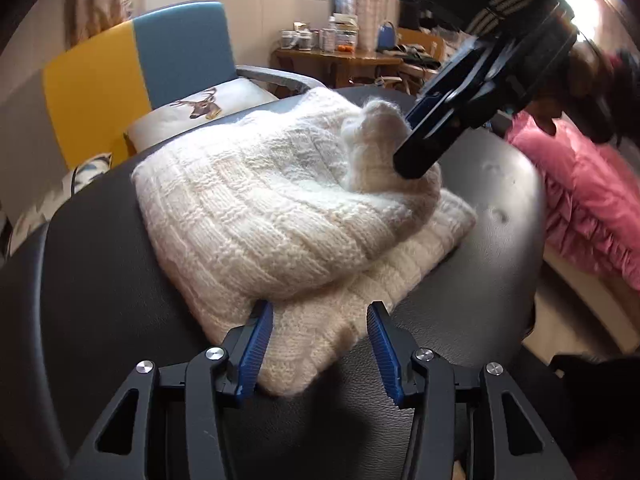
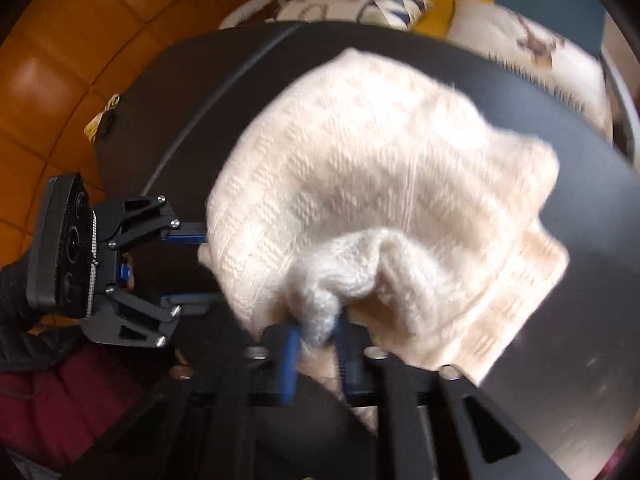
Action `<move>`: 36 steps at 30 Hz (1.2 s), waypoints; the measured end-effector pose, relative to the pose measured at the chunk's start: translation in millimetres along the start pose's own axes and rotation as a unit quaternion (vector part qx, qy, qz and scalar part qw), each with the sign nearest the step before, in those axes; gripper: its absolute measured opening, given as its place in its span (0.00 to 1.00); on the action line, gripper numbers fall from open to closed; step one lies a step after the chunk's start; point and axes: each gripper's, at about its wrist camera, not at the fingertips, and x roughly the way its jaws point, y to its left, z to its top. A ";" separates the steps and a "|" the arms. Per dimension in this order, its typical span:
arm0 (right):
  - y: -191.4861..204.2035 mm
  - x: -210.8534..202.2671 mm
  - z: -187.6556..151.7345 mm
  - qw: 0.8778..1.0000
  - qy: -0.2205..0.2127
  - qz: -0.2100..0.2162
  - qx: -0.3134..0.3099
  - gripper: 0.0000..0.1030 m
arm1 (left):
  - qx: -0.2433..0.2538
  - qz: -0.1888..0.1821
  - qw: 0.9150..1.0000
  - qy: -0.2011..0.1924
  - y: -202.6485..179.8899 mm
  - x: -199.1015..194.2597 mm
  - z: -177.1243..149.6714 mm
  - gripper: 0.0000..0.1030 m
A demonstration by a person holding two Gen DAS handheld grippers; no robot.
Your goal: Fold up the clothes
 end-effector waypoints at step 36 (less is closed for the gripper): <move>-38.5 41.3 -43.6 0.928 -0.105 0.238 0.266 0.61 | 0.060 -0.019 0.997 0.037 19.3 -4.7 -17.3 0.13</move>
